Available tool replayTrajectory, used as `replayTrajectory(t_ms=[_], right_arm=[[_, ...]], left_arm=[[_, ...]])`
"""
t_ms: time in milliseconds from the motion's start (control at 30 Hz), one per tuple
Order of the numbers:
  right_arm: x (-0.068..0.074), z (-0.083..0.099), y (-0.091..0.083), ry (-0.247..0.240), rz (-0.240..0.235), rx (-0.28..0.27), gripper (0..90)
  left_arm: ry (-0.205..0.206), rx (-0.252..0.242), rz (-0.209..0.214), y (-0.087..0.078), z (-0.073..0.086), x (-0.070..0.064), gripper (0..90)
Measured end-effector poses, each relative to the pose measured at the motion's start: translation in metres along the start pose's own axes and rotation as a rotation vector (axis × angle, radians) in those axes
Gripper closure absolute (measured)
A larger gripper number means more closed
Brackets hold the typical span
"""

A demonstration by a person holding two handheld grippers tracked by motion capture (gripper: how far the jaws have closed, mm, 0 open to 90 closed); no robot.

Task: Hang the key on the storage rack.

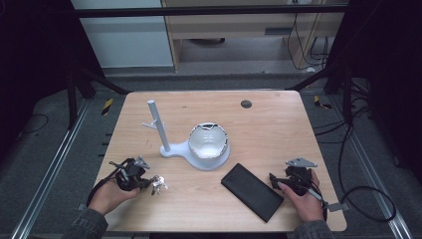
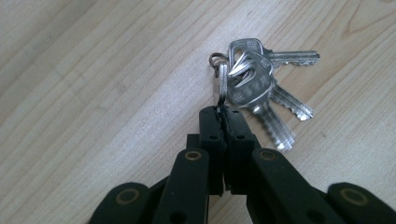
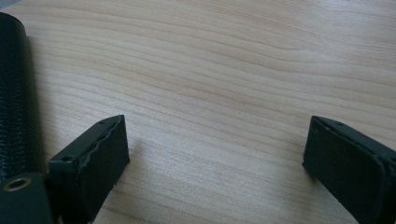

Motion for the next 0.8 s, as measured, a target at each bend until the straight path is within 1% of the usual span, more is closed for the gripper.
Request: replayTrajectory(t_ms=[100, 200, 300, 333, 400, 467, 500, 600, 633, 733, 800], right_arm=[[0.000, 0.000, 0.000, 0.000, 0.000, 0.000, 6.8], [0.000, 0.000, 0.000, 0.001, 0.000, 0.003, 6.7], [0.000, 0.000, 0.000, 0.001, -0.001, 0.002, 6.7], [0.000, 0.000, 0.000, 0.000, -0.001, 0.002, 6.7], [0.000, 0.000, 0.000, 0.001, 0.000, 0.003, 6.7], [0.000, 0.000, 0.000, 0.001, -0.001, 0.002, 6.6], [0.000, 0.000, 0.000, 0.001, -0.001, 0.002, 6.6], [0.001, 0.000, 0.000, 0.003, -0.002, 0.001, 6.7], [0.001, 0.000, 0.000, 0.002, -0.002, 0.001, 6.6], [0.001, 0.000, 0.000, 0.003, -0.003, 0.002, 6.6], [0.001, 0.000, 0.000, 0.000, -0.004, 0.001, 6.6]], left_arm=[[0.004, -0.001, 0.004, 0.000, 0.000, 0.001, 87.3], [0.014, 0.010, -0.010, 0.000, -0.001, -0.001, 87.5], [0.007, 0.018, -0.032, -0.001, -0.002, -0.002, 87.9], [0.001, 0.014, -0.021, -0.002, -0.003, -0.002, 87.9], [-0.004, 0.003, -0.009, -0.009, -0.005, -0.004, 87.9], [0.002, 0.009, -0.020, -0.017, -0.008, -0.006, 87.9], [0.003, 0.011, -0.017, -0.019, -0.009, -0.006, 87.9], [0.001, -0.001, 0.001, -0.031, -0.013, -0.010, 87.9], [-0.002, -0.012, -0.001, -0.036, -0.015, -0.011, 87.9], [0.013, -0.017, -0.004, -0.052, -0.021, -0.017, 87.9], [0.039, -0.018, -0.006, -0.063, -0.025, -0.023, 87.9]])
Point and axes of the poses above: each handheld gripper's, and its own axes: y roughly forward along the jaws, z roughly out of its underside, x roughly to its left, the point moved 5 cm from there along y, roughly forward along the jaws, and after that the axes turned 10 degrees about z, right-handed, at the moved point
